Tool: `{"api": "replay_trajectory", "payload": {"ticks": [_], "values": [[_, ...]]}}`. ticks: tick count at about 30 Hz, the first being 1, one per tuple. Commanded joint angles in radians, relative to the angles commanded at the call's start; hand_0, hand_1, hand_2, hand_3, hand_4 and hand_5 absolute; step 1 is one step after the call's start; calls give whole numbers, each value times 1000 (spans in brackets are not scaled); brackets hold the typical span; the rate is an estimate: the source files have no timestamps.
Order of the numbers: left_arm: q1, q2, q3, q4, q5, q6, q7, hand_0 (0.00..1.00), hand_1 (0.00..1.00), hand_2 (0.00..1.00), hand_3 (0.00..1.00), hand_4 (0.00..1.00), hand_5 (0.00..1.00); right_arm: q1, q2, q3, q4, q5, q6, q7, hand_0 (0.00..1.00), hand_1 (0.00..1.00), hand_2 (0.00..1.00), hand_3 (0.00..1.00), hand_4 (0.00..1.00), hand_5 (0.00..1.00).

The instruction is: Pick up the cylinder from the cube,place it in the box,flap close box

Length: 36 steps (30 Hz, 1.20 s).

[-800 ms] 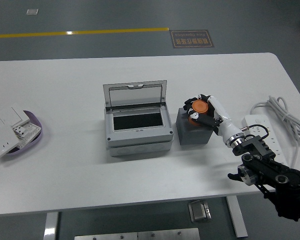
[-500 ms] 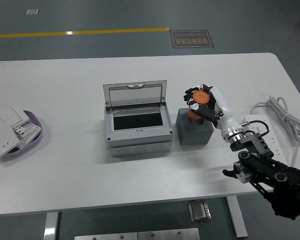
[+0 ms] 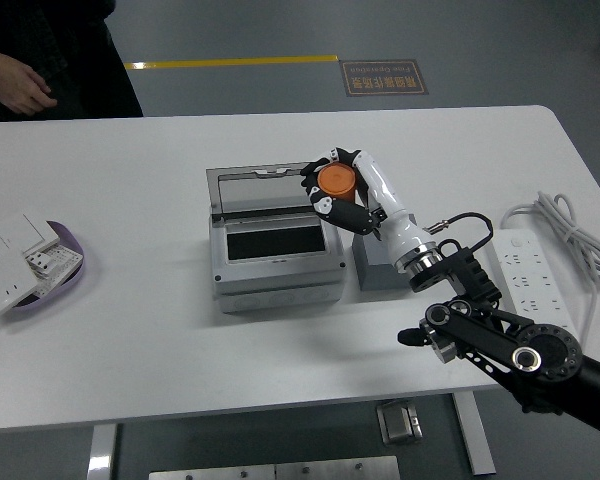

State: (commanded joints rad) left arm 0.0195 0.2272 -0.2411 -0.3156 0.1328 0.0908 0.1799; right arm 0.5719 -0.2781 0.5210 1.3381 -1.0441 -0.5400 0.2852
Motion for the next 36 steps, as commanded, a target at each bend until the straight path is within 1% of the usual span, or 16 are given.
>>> {"api": "replay_trajectory", "payload": {"ticks": [3, 5, 6, 8, 11, 12, 17, 18, 20, 23, 24, 29, 30, 35, 36], "values": [[1, 1, -3, 0, 4, 0, 2, 620, 642, 628, 634, 691, 245, 43, 13, -46, -9, -85, -29, -74, 165, 278, 357, 254, 2, 2], [0, 2, -4, -1, 6, 0, 3, 620, 642, 628, 634, 691, 245, 67, 20, -66, -17, -149, -29, -128, 165, 278, 357, 254, 2, 2], [0, 3, -5, -1, 7, 0, 4, 620, 642, 628, 634, 691, 245, 82, 24, -78, -24, -189, -21, -161, 104, 240, 341, 245, 2, 2], [-1, 4, -5, -1, 9, 0, 4, 620, 642, 628, 634, 691, 245, 105, 32, -93, -34, -259, 1, -219, 104, 240, 341, 245, 2, 2], [-3, 4, -6, -1, 12, 0, 5, 620, 642, 628, 634, 691, 245, 134, 44, -111, -50, -376, 51, -312, 104, 240, 341, 245, 2, 2], [-3, 5, -7, -2, 13, -1, 5, 620, 641, 628, 634, 692, 246, 142, 48, -117, -53, -411, 67, -339, 83, 232, 339, 252, 2, 2], [-5, 7, -10, -2, 20, -1, 7, 620, 641, 628, 634, 692, 246, 167, 60, -140, -64, -575, 126, -455, 83, 232, 339, 252, 2, 2], [-5, 7, -11, -2, 21, -1, 8, 620, 641, 628, 634, 691, 245, 170, 61, -143, -67, -601, 136, -469, 95, 242, 372, 273, 2, 2], [-5, 7, -11, -2, 21, -1, 8, 620, 641, 628, 634, 691, 245, 173, 64, -147, -72, -648, 164, -468, 95, 242, 372, 273, 2, 2], [-5, 7, -10, -2, 21, -1, 7, 620, 641, 628, 634, 691, 245, 175, 67, -151, -81, -702, 197, -443, 95, 242, 372, 273, 2, 2], [-5, 7, -10, -2, 21, -1, 7, 620, 641, 628, 634, 692, 247, 174, 68, -150, -84, -709, 204, -434, 153, 317, 426, 314, 2, 2], [-5, 7, -11, -1, 24, 0, 8, 620, 641, 628, 634, 692, 247, 172, 74, -141, -101, -718, 242, -379, 153, 317, 426, 314, 2, 2], [-5, 7, -12, -1, 25, 0, 8, 620, 641, 628, 634, 691, 246, 172, 74, -140, -104, -719, 251, -371, 645, 534, 538, 490, 278, 2], [-5, 8, -14, -2, 28, -1, 10, 620, 641, 628, 634, 691, 246, 176, 78, -141, -119, -738, 283, -361, 645, 534, 538, 490, 278, 2], [-5, 8, -14, -2, 28, -1, 11, 620, 641, 628, 634, 691, 245, 177, 79, -142, -121, -743, 287, -362, 770, 672, 642, 646, 422, 204]]}}
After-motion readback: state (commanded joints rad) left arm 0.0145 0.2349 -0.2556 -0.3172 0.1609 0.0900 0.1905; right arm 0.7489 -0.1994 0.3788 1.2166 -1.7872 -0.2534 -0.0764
